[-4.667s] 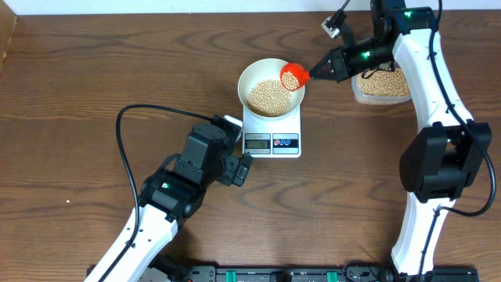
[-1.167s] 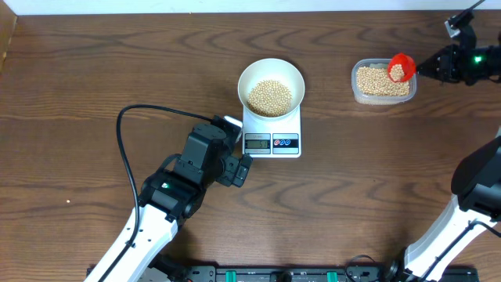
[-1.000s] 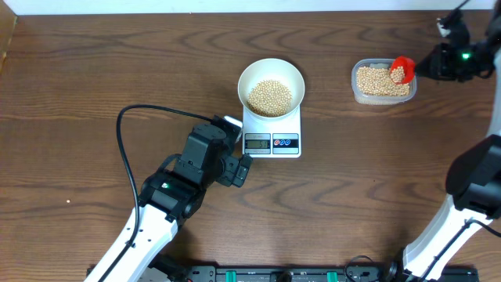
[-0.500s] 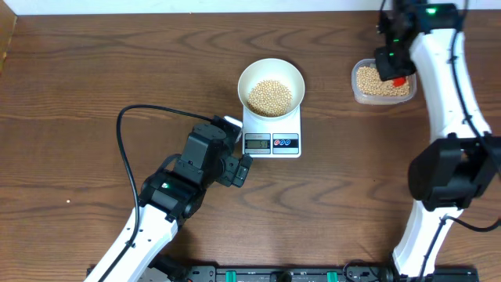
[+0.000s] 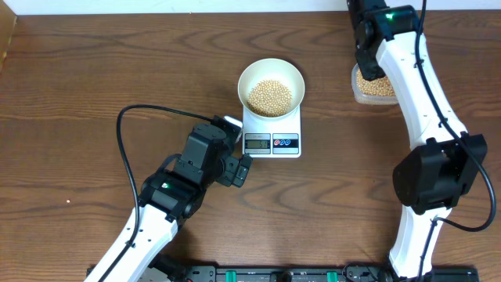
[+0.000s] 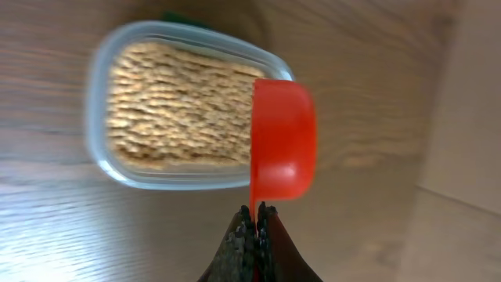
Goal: Scoop item into bowl and weigh 50g on scale
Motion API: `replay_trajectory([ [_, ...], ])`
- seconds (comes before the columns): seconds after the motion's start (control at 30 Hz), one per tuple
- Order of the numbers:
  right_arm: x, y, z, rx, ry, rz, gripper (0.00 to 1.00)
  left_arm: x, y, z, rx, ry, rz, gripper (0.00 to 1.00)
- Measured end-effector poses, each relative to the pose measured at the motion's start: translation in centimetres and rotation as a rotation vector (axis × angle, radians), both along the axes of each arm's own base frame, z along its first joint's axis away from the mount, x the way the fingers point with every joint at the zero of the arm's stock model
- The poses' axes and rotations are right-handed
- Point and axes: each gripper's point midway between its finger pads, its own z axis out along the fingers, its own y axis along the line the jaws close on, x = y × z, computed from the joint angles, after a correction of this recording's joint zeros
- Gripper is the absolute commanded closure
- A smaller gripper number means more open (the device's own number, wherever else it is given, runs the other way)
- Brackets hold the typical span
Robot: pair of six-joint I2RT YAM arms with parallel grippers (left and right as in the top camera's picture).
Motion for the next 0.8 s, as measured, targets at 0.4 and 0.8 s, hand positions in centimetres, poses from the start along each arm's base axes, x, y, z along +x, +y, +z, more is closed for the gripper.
replay_trajectory([
  [0.4, 3.1, 10.9, 9.6, 0.664, -0.221, 0.405, 0.99, 0.0, 0.0, 0.0, 0.0, 0.0, 0.0, 0.03],
  [0.8, -1.8, 20.8, 6.6, 0.924, -0.009, 0.687, 0.99, 0.0, 0.0, 0.0, 0.0, 0.0, 0.0, 0.03],
])
